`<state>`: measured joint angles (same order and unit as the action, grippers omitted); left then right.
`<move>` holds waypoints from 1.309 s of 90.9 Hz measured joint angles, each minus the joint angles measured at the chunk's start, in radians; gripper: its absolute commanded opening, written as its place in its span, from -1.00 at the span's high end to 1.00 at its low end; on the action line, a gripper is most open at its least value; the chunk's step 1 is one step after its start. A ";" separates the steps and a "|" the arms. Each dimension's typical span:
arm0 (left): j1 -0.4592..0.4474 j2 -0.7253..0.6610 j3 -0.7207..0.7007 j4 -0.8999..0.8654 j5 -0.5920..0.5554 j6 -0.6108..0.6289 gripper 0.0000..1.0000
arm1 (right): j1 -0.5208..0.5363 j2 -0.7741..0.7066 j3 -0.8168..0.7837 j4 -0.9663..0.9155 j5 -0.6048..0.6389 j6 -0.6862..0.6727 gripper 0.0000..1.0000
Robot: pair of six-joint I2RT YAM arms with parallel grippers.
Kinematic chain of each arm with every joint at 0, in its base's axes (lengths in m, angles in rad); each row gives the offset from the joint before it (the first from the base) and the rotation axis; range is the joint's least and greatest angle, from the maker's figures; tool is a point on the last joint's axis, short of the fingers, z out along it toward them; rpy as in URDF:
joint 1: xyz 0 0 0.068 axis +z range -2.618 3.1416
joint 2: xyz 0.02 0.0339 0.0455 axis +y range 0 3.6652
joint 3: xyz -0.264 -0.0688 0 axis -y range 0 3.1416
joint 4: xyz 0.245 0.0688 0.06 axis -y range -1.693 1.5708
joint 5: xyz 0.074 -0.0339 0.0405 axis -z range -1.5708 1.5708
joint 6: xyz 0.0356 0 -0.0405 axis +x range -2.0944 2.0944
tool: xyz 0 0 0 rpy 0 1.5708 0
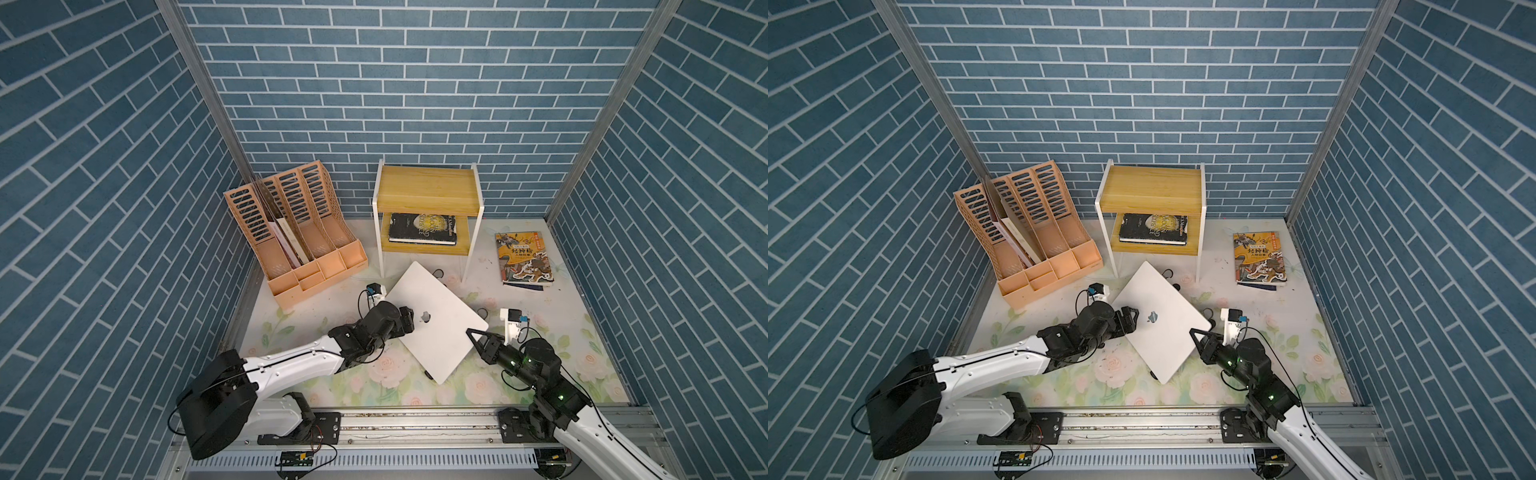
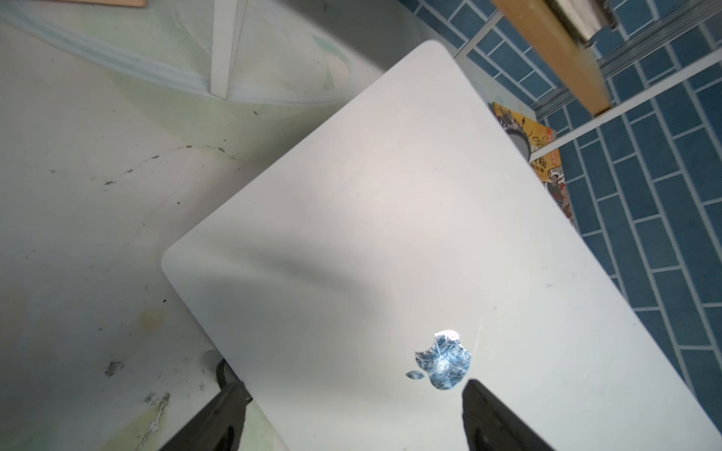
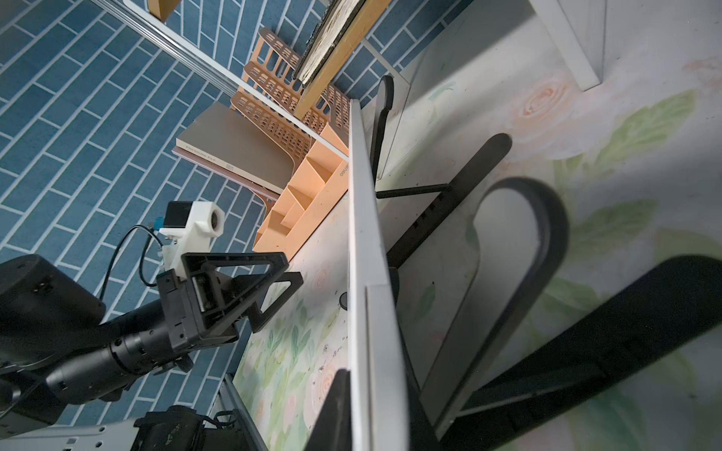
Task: Close the laptop lid and set it aside
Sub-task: Pick up the laptop from the computer stand.
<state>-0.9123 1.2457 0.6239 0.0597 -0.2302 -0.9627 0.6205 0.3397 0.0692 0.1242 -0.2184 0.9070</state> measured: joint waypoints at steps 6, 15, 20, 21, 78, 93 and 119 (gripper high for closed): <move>0.000 -0.043 -0.002 -0.004 -0.022 -0.007 -0.81 | 0.000 0.011 0.027 -0.021 0.000 -0.005 1.00; 0.000 -0.121 -0.016 -0.005 -0.062 -0.018 -0.82 | 0.000 0.024 0.067 -0.049 0.001 -0.007 1.00; 0.000 -0.161 -0.029 -0.006 -0.082 -0.026 -0.82 | 0.000 0.030 0.088 -0.061 0.002 -0.008 1.00; 0.000 -0.166 -0.031 -0.006 -0.085 -0.027 -0.82 | 0.000 0.030 0.090 -0.063 0.003 -0.008 1.00; 0.000 -0.472 -0.216 -0.037 -0.174 -0.249 -0.82 | -0.001 0.010 0.116 -0.081 0.017 0.113 1.00; 0.000 -0.525 -0.225 -0.035 -0.181 -0.273 -0.82 | -0.001 -0.012 0.116 -0.095 0.030 0.142 1.00; 0.000 -0.557 -0.246 -0.018 -0.174 -0.310 -0.82 | -0.001 -0.014 0.116 -0.082 0.041 0.220 1.00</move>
<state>-0.9123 0.6884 0.3779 0.0422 -0.4038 -1.2728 0.6197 0.3256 0.1848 0.0422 -0.1776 1.1275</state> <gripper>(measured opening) 0.909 0.175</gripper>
